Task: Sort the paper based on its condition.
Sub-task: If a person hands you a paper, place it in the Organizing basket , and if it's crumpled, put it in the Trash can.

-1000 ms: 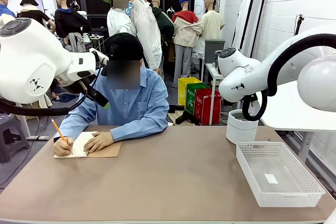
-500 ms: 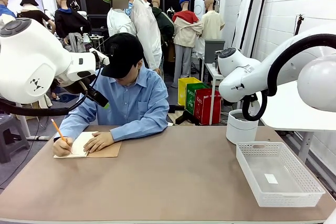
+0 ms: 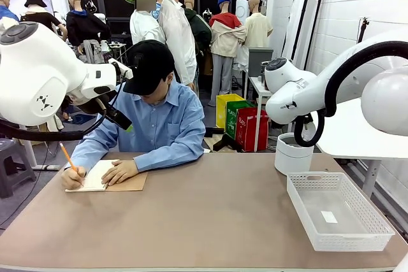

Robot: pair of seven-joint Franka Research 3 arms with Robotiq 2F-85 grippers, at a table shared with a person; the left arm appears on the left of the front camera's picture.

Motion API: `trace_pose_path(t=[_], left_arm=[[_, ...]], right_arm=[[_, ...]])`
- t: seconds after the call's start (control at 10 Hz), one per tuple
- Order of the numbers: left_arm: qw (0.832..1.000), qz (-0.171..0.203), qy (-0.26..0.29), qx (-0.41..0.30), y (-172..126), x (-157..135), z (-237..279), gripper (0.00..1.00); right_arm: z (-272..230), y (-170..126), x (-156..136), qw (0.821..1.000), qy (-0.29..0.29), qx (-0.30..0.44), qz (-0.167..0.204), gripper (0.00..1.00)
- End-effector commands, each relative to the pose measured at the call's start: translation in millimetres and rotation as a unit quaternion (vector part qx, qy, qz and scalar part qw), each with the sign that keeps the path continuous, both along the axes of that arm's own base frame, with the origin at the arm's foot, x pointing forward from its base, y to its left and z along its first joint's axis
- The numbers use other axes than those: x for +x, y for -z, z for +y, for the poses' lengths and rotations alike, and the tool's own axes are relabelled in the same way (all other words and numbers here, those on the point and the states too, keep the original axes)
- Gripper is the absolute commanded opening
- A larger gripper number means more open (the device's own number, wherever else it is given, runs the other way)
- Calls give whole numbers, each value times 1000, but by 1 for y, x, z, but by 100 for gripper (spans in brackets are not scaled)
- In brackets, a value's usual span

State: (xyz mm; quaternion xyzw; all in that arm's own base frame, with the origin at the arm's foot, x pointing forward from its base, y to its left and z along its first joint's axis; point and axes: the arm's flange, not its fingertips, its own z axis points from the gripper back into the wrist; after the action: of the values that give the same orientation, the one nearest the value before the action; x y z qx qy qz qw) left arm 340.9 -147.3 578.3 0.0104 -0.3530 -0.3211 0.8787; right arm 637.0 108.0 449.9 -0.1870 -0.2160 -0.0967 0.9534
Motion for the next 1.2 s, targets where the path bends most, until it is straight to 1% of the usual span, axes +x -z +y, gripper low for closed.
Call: trace_pose_path(t=[0.0, 0.2, 0.4, 0.6, 0.7, 0.8, 1.1], left_arm=[[1000, -1, 1, 1, 0, 0, 0, 100], [1000, -1, 1, 1, 0, 0, 0, 100], [1000, -1, 1, 1, 0, 0, 0, 100], [1000, -1, 1, 1, 0, 0, 0, 100], [1000, -1, 1, 1, 0, 0, 0, 100], [1000, -1, 1, 1, 0, 0, 0, 100], [1000, -1, 1, 1, 0, 0, 0, 100]], right_arm=[[13, -12, -12, 999, -18, 26, -7, 100], [36, -29, -32, 997, -48, 56, -1, 100], [62, -42, -57, 992, -96, 86, 10, 100], [80, -57, -87, 979, -161, 123, 19, 100], [86, -63, -101, 972, -189, 134, 21, 100], [93, -69, -119, 962, -227, 150, 30, 100], [100, -75, -150, 929, -321, 178, 45, 100]])
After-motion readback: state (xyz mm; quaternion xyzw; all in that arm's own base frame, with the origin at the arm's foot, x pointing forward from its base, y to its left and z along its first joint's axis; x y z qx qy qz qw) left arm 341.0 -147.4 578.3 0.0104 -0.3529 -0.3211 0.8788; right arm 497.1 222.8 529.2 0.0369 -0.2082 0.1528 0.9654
